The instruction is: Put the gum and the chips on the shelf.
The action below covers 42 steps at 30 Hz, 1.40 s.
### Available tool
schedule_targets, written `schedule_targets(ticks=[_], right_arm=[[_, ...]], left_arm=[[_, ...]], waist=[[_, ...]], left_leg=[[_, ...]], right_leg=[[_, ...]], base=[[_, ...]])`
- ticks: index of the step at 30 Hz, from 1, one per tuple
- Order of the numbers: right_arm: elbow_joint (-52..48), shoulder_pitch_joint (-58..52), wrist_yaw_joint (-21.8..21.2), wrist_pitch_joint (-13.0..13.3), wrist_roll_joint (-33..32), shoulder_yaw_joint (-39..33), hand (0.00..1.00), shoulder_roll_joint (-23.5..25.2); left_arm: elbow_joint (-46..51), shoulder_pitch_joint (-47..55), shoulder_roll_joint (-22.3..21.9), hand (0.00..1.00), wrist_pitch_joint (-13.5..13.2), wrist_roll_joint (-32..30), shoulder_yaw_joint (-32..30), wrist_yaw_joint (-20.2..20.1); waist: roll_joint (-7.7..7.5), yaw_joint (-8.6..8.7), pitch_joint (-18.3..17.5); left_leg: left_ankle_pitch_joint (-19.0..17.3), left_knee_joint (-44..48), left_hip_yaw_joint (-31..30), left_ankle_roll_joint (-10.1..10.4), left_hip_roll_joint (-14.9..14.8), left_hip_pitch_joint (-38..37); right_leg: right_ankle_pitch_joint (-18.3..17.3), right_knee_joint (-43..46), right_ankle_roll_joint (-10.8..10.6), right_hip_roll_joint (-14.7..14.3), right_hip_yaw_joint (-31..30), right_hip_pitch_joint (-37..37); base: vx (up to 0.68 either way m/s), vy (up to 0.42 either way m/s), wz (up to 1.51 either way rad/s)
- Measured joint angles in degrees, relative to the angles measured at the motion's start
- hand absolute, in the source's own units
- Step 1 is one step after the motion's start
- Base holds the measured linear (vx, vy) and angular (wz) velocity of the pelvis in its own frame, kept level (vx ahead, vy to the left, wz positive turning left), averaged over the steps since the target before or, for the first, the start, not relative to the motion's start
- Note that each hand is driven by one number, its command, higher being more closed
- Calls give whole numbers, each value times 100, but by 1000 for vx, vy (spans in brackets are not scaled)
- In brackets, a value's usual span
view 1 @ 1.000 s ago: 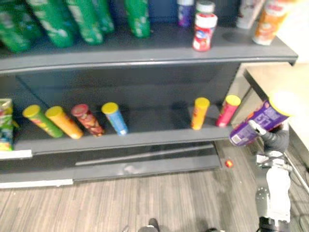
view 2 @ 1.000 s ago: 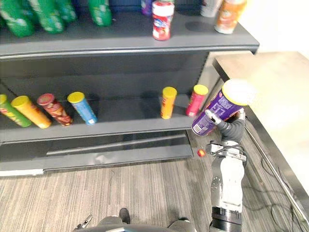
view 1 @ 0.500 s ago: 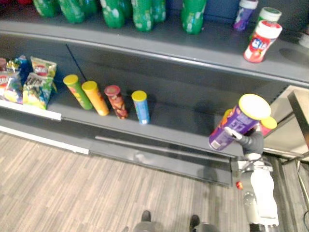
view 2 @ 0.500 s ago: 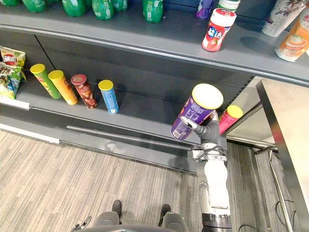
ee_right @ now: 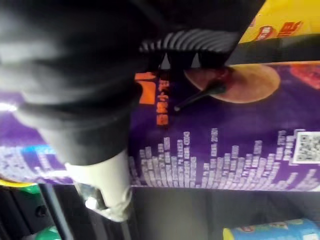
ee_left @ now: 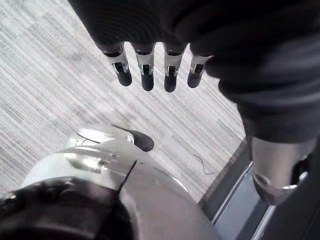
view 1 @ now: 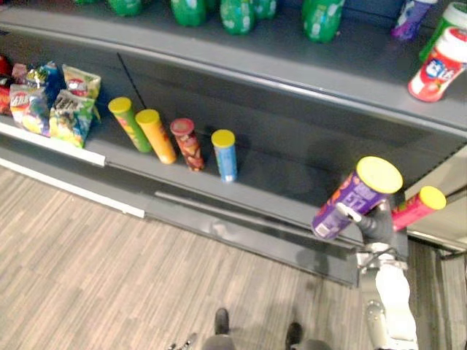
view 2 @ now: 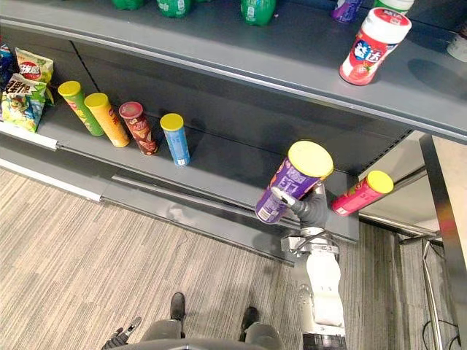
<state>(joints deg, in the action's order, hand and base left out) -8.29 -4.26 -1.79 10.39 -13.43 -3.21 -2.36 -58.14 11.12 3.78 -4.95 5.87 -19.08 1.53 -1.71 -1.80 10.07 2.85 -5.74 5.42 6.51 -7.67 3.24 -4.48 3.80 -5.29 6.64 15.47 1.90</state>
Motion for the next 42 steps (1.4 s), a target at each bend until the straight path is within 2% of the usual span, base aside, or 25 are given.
schedule_targets(ticks=[4,8,10,11,16,18,23,28,38,42], right_arm=[[654,612,276,-31,361,131,100,-130],[1242,1521,783,-51,1083,82,100,-224],[1580,2022,985,-50,1309,-72,100,-226],[1969,2582,1292,-84,1571,-251,100,-236],[2698,3679,1836,-284,1854,-616,100,-510],[2958,4122,2015,-306,1989,-782,100,-655],[3401,5024,2544,-430,2030,-1212,100,-996],[3820,5729,3012,-496,2025,-1440,100,-1208],[4097,6532,3467,-502,1954,-1725,100,-1443],[4088,6942,3734,-477,1763,-1947,100,-1475]], left_arm=[[259,-157,67,0,-34,12,370,69],[787,-406,-11,0,-230,79,865,106],[1047,-512,-76,0,-252,94,1054,120],[1329,-537,-128,0,-331,302,1239,168],[1631,-637,-139,0,-377,537,1544,269],[1801,-637,-139,0,-390,556,1676,271],[1923,-675,-138,0,-445,755,1844,296],[1923,-752,-139,0,-449,768,1958,363],[1935,-984,-129,0,-458,968,2052,502],[1893,-1188,-131,0,-465,970,2135,549]], waist=[[100,-26,30],[321,-133,167],[421,-183,282],[499,-258,408],[691,-483,752],[792,-482,920],[891,-629,1178],[1066,-640,1388],[1264,-694,1618],[1413,-784,1686]], left_leg=[[110,2,-5,-110,70,319],[261,36,-208,-188,226,583],[333,37,-315,-210,284,707],[385,37,-395,-238,315,860],[515,38,-545,-255,396,1086],[555,38,-636,-267,430,1148],[659,38,-709,-271,466,1364],[735,38,-768,-276,485,1494],[876,35,-792,-305,481,1921],[966,34,-825,-283,482,2178]], right_leg=[[116,3,-23,64,-4,302],[173,37,-94,205,154,499],[189,52,-118,259,263,564],[196,116,-129,296,324,702],[196,244,-132,383,455,898],[196,270,-133,421,556,910],[193,428,-136,485,614,1164],[188,546,-131,522,650,1310],[170,853,-104,578,625,1873],[145,1038,-73,617,628,2196]], base=[[-43,36,2],[-15,62,27],[-48,60,33],[-53,50,27],[-24,31,19],[-13,30,21],[-10,8,8],[-21,-7,6],[-26,-18,0],[-22,-39,2]])
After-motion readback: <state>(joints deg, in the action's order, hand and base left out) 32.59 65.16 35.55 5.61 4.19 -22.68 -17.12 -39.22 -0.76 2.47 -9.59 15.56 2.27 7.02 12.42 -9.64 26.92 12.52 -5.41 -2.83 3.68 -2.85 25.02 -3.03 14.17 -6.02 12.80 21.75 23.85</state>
